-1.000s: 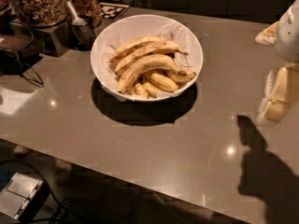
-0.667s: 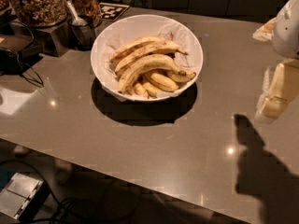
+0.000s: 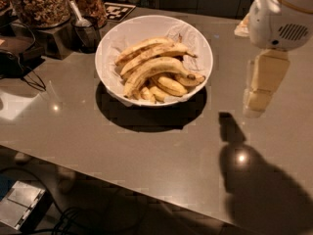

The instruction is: Pick banana from white bowl

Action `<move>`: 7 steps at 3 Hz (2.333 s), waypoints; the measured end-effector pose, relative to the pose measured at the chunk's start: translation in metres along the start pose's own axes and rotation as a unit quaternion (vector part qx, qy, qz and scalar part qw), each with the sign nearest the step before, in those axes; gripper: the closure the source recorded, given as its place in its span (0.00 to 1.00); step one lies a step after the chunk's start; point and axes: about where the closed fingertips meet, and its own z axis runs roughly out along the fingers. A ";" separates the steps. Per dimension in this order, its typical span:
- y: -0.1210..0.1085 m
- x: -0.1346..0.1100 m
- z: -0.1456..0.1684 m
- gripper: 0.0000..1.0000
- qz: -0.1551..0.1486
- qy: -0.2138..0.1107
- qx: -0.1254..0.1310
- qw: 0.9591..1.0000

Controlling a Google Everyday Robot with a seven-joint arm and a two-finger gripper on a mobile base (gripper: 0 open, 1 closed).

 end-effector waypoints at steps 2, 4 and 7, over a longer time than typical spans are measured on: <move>-0.005 -0.007 0.003 0.00 0.003 -0.018 0.008 1.000; -0.025 -0.076 0.031 0.01 -0.029 0.008 0.001 1.000; -0.055 -0.115 0.052 0.10 -0.032 0.018 -0.014 0.999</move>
Offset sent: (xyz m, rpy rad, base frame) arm 0.0027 0.0076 -0.0105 0.0640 0.0158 -0.0046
